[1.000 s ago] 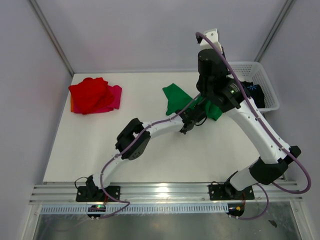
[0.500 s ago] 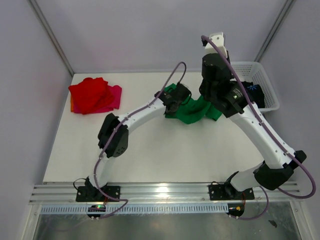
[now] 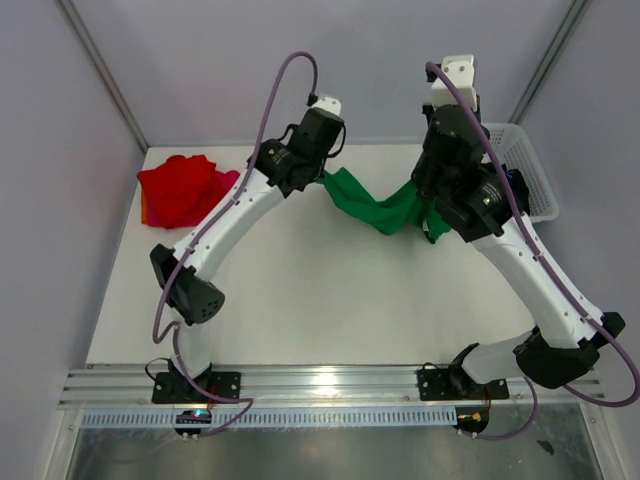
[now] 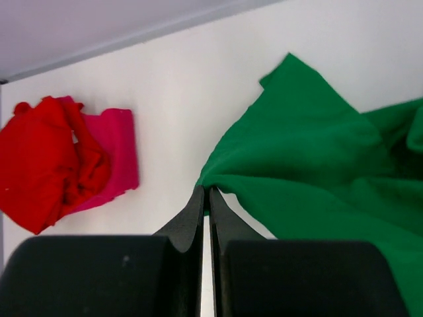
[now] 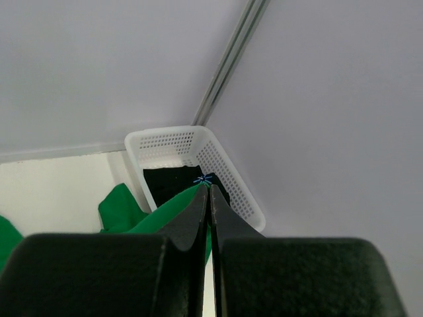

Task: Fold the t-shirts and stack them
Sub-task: Flatten out the tshirt

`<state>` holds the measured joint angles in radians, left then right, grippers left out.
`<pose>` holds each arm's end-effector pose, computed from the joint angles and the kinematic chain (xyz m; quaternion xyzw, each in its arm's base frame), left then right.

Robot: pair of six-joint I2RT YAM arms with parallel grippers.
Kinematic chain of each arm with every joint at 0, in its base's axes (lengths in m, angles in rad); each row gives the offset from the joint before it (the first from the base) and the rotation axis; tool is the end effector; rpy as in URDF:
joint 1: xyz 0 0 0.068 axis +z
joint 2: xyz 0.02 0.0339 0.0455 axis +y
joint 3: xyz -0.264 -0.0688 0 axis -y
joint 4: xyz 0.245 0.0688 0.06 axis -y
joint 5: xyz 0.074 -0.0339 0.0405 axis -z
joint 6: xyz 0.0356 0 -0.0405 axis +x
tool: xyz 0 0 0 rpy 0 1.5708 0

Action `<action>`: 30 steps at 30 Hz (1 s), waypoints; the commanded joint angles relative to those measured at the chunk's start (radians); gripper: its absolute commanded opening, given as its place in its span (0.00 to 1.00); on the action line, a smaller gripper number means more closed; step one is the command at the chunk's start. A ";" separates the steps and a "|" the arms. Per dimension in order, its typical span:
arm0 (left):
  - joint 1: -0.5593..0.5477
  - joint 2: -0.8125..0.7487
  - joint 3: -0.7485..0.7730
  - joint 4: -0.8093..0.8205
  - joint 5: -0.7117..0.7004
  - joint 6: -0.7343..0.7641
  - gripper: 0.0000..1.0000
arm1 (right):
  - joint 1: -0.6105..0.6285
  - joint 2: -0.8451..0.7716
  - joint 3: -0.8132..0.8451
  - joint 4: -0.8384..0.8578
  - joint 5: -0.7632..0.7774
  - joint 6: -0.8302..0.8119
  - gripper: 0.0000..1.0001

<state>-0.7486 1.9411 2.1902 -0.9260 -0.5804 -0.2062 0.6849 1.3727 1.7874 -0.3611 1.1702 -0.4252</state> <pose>0.3203 -0.2709 0.4132 0.1123 0.8656 0.0389 0.4864 0.2189 0.1365 0.5307 0.0385 0.6986 -0.2984 0.6492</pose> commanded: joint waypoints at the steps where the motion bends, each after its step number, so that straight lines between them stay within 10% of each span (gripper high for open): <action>1: 0.025 -0.063 0.098 -0.060 -0.099 0.007 0.00 | -0.005 -0.027 0.003 0.093 0.032 -0.044 0.03; 30: 0.029 -0.720 0.105 0.072 -0.087 0.007 0.00 | 0.024 -0.305 0.217 -0.051 0.000 -0.043 0.03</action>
<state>-0.7204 1.2648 2.3032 -0.9085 -0.6746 -0.2024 0.7067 1.1103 1.9228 -0.3328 1.1816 -0.5438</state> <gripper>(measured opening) 0.009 0.035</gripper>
